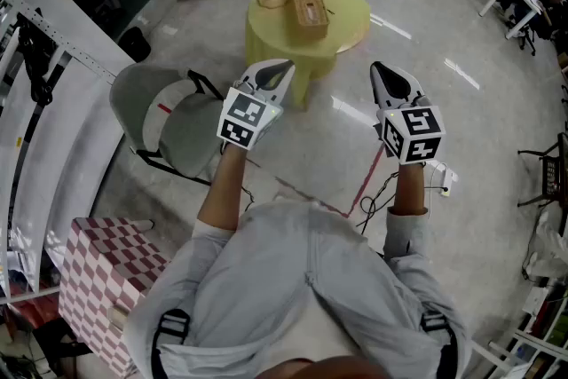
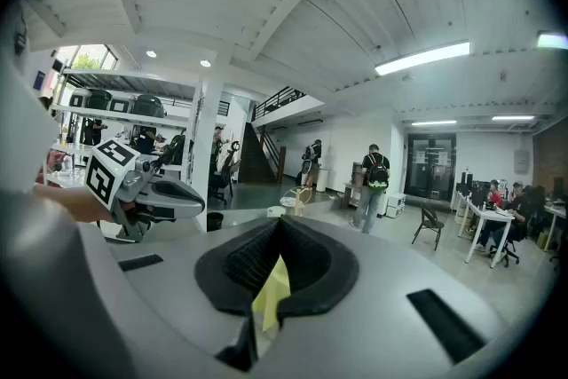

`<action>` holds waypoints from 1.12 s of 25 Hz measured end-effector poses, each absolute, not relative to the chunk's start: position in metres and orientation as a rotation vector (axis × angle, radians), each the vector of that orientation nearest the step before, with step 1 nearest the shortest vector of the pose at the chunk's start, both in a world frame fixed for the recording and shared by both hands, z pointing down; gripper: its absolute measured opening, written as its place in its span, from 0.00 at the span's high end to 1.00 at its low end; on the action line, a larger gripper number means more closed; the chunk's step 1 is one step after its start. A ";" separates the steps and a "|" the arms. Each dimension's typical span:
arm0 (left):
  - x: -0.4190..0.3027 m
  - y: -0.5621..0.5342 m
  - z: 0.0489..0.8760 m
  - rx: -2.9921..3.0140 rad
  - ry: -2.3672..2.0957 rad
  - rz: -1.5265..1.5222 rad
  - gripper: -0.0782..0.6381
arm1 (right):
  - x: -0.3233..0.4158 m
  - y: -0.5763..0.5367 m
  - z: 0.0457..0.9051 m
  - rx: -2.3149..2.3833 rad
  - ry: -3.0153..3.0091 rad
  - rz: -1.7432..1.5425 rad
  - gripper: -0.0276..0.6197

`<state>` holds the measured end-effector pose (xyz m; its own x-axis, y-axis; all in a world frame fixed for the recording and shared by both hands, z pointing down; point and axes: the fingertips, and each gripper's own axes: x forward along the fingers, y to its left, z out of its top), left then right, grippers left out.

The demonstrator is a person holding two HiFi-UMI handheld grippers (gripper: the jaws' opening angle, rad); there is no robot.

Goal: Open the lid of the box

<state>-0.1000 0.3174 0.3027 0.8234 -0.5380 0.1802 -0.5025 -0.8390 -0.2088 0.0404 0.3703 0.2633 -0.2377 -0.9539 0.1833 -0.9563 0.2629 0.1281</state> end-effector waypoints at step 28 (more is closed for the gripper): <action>-0.051 0.248 0.337 -2.870 0.877 -0.442 0.85 | 0.095 0.294 0.297 1.714 -2.369 0.138 0.92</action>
<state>-0.0512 0.2479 0.3372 0.7910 -0.5613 0.2435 -0.5298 -0.8274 -0.1861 0.0945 0.2936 0.2971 -0.2992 -0.9269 0.2265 -0.9470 0.3176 0.0487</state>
